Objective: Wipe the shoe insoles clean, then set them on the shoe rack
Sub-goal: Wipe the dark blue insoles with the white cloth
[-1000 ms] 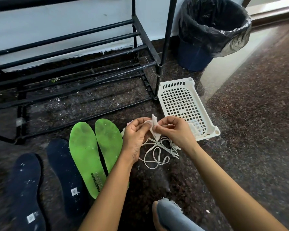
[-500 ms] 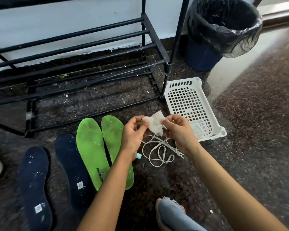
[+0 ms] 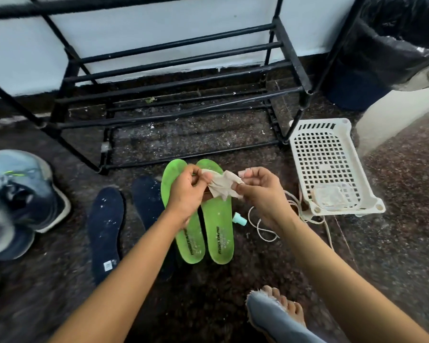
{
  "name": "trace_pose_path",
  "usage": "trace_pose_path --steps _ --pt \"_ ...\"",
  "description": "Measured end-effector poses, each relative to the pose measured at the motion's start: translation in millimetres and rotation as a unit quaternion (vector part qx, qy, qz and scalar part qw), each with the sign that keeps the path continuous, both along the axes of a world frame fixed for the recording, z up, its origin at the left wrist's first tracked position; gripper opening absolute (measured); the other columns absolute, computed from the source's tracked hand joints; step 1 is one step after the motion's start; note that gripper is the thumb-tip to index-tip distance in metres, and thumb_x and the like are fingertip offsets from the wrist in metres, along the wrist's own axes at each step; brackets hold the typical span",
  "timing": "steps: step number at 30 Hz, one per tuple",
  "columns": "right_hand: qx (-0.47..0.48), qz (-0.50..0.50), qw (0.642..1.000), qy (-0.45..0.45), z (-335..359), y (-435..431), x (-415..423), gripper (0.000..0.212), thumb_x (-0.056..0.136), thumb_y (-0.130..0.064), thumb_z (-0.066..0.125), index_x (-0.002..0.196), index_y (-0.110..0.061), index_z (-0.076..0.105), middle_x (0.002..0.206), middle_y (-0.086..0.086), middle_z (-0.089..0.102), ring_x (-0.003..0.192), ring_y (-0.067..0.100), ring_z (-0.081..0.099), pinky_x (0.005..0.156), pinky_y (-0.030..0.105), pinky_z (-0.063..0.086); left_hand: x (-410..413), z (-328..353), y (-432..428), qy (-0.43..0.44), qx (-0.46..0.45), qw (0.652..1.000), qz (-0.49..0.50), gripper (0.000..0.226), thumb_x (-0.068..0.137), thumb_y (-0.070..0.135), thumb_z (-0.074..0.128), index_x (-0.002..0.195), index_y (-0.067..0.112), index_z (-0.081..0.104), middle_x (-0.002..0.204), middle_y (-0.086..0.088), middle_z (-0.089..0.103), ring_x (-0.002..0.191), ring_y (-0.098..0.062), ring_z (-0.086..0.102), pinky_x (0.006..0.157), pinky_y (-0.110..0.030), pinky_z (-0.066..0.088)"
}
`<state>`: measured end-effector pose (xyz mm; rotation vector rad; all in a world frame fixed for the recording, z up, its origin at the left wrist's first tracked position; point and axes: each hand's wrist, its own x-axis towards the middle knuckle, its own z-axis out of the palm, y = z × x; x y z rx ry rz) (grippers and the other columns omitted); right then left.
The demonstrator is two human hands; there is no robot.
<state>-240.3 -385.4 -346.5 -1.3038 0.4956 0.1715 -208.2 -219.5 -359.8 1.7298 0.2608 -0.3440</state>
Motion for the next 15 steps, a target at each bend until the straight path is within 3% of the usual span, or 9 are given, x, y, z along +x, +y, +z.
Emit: trace_pose_path --steps 3,6,8,11,15 --pt "0.178 0.017 0.982 0.063 5 22 4 0.02 0.085 0.008 0.057 0.083 -0.011 0.053 0.078 0.007 0.063 0.073 0.02 0.064 0.073 0.035 0.056 -3 9 24 0.031 -0.074 0.992 0.093 0.011 0.099 0.01 0.051 0.088 0.012 0.051 0.092 -0.008 0.067 0.076 -0.012 0.069 0.064 -0.029 0.06" --pt "0.302 0.03 0.945 0.125 12 45 5 0.021 0.09 0.007 0.044 0.101 -0.001 0.061 0.095 0.014 0.067 0.077 0.02 0.066 0.071 0.03 0.057 -10 17 38 0.063 -0.098 0.983 0.141 0.01 0.1 0.009 0.049 0.091 0.01 0.051 0.098 -0.01 0.064 0.079 -0.013 0.065 0.058 -0.021 0.056" --pt "0.305 0.03 0.941 0.144 13 59 6 0.03 0.089 0.008 0.042 0.117 0.006 0.054 0.107 0.019 0.063 0.08 0.022 0.064 0.068 0.028 0.057 -14 24 47 0.107 -0.118 0.977 0.14 0.008 0.1 0.016 0.052 0.098 0.009 0.054 0.1 -0.009 0.066 0.082 -0.015 0.065 0.058 -0.022 0.056" --pt "0.229 0.084 0.959 0.143 14 74 7 0.029 0.092 0.004 0.042 0.118 0.008 0.054 0.104 0.019 0.064 0.077 0.02 0.065 0.063 0.026 0.057 -16 37 67 0.16 -0.133 0.976 0.065 0.03 0.088 0.028 0.067 0.105 0.006 0.058 0.1 -0.011 0.07 0.083 -0.016 0.069 0.064 -0.025 0.059" --pt "0.196 0.155 0.96 0.129 17 91 6 0.018 0.093 -0.003 0.053 0.109 0.004 0.057 0.097 0.016 0.066 0.078 0.02 0.066 0.069 0.029 0.058 -15 54 102 0.183 -0.092 0.979 -0.003 0.04 0.074 -0.006 0.075 0.109 0.003 0.057 0.103 -0.014 0.07 0.087 -0.019 0.07 0.069 -0.025 0.06"
